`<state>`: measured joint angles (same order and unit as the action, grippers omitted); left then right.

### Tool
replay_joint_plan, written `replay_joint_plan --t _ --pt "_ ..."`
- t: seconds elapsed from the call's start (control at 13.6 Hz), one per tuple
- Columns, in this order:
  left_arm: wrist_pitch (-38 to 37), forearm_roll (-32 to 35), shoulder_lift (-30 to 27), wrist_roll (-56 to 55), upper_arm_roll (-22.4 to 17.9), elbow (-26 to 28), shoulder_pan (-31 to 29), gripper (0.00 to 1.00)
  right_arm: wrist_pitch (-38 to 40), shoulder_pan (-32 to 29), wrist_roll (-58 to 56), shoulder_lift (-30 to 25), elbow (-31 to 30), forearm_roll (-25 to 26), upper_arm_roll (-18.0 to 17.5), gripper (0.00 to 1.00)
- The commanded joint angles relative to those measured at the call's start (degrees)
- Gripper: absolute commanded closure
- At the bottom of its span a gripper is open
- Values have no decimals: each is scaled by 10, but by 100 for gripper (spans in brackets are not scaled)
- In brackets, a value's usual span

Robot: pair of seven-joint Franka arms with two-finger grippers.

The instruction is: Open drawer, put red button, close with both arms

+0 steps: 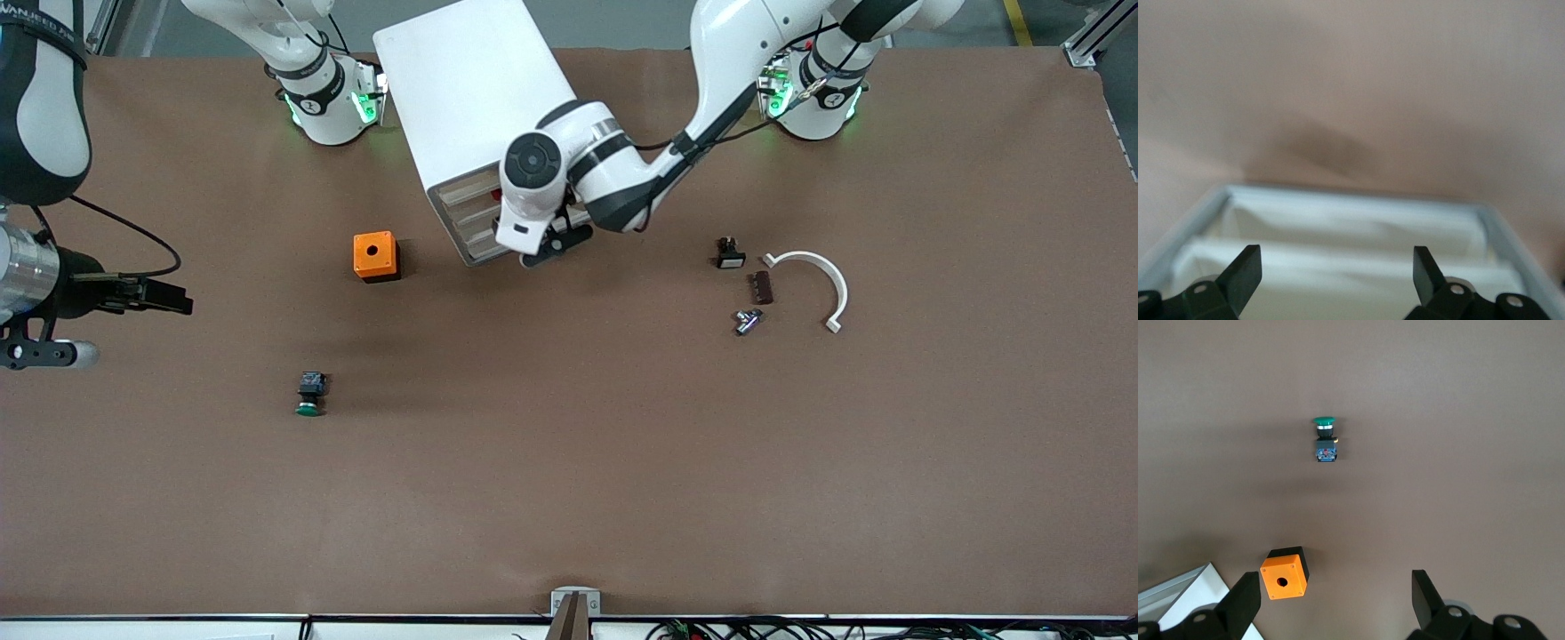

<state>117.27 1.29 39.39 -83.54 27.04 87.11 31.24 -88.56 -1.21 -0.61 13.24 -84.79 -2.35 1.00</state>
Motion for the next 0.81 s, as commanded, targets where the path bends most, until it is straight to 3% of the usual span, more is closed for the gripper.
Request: replay_joint_plan --t 0.0,0.15,0.29,0.51,0.74 --pt "-41 62 -34 3 -10 3 -74 0 -12 -5 -1 -66 -70 11 -13 0" --pt "-46 148 -43 12 -9 -17 -129 0 -38 -3 4 -118 -133 11 -16 0" --pt "-47 182 -53 18 -9 -44 -170 0 -60 0 5 -159 -169 11 -16 0" --pt "-57 188 -95 114 -8 -51 -253 0 -44 -4 1 -157 -123 10 -13 0" --pt "-139 181 -159 257 -7 -54 -333 0 -3 -15 -4 -150 -62 10 -12 0"
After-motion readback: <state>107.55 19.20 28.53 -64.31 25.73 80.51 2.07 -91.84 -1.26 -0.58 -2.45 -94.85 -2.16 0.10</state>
